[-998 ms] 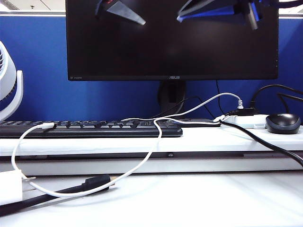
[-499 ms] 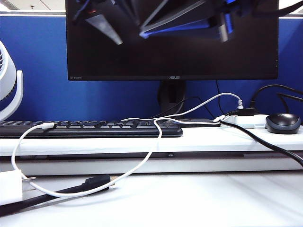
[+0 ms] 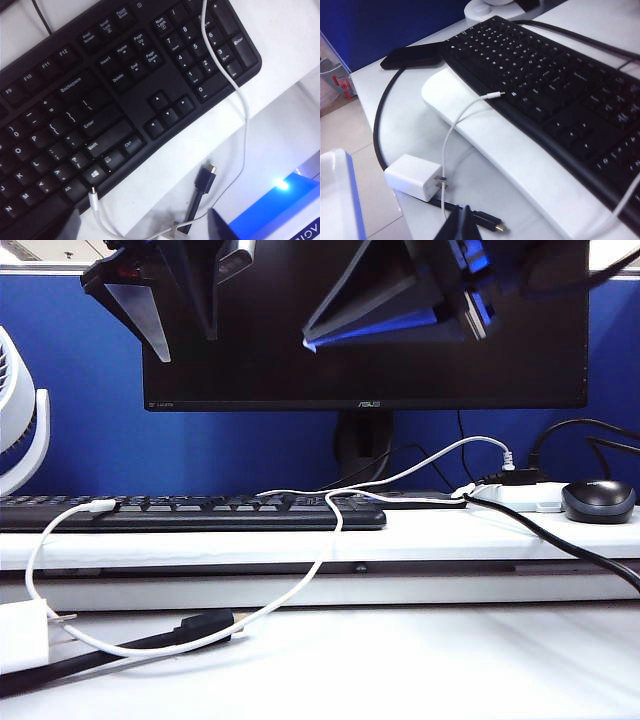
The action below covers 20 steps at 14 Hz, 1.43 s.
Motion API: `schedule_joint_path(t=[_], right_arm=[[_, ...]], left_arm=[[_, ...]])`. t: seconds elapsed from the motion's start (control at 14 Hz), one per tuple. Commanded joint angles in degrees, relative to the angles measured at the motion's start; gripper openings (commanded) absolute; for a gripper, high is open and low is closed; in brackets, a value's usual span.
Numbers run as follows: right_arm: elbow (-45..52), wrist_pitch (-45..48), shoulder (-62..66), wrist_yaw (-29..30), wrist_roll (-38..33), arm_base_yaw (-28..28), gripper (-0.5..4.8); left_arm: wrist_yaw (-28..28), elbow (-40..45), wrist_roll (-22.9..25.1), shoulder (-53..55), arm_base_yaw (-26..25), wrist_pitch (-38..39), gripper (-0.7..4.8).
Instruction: Pick up the Type-C charging cable and the charging base, insert one end of the Type-C charger into the corresponding slot on the base, and finally place the plugged-in charger back on the table.
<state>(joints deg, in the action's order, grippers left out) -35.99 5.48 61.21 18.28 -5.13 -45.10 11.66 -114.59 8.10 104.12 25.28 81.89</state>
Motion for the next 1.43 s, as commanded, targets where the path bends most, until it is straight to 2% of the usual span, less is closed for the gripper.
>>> schedule_joint_path(t=[0.07,0.21,0.29,0.36,0.43,0.5,0.57,0.64,0.78,0.86,1.0,1.21,1.43], right_arm=[[-2.64,-1.01,1.7,2.43,2.45,-2.1,-0.01],[-5.99,-3.91,5.42,2.4,5.86,-5.07,-0.01],[-7.93,-4.57,8.37,2.43,8.79,-7.78,0.04],[-9.4,-5.62,10.43,2.45,10.88,-9.49,0.76],[-11.06,-7.48,12.81,2.4,13.53,-11.58,2.47],[-11.89,-8.39,13.99,2.43,15.17,-12.59,3.1],[-12.81,-9.2,15.54,2.45,18.27,-14.21,3.39],[-14.49,-9.66,19.06,2.43,27.32,-17.66,3.87],[-15.96,-10.08,22.21,2.4,30.71,-19.15,4.01],[-21.86,-9.97,32.17,2.27,35.5,-19.96,4.0],[-27.65,-9.97,39.76,0.85,38.62,-19.89,3.93],[-30.86,-9.66,46.03,-1.86,40.15,-19.54,3.85],[-31.12,-8.2,50.34,-1.88,40.52,-18.51,3.48]], left_arm=[[-0.07,-0.13,0.02,-0.46,0.02,0.13,3.36],[-0.68,-0.13,-0.22,-0.44,0.02,0.15,3.36],[-3.52,-0.13,-0.98,-0.52,0.02,0.22,3.36],[-6.64,-0.13,-1.31,-0.57,0.02,0.22,3.36],[-9.07,-0.13,-1.49,-0.66,0.02,0.24,3.36],[-9.9,-0.13,-1.51,-0.76,0.0,0.24,3.36],[-10.51,-0.17,-1.49,-1.29,-0.52,0.24,3.36],[-10.54,-0.33,-1.75,-2.58,-2.36,0.24,3.36],[-10.49,-0.35,-2.6,-3.63,-4.04,0.24,3.36],[-10.49,-0.37,-2.75,-6.82,-5.49,0.0,3.36],[-10.16,-0.37,-2.8,-7.85,-5.46,-0.17,3.36],[-10.14,-0.37,-2.8,-8.35,-5.46,-0.13,3.36],[-10.14,-0.37,-2.84,-8.48,-5.46,-0.13,3.36]])
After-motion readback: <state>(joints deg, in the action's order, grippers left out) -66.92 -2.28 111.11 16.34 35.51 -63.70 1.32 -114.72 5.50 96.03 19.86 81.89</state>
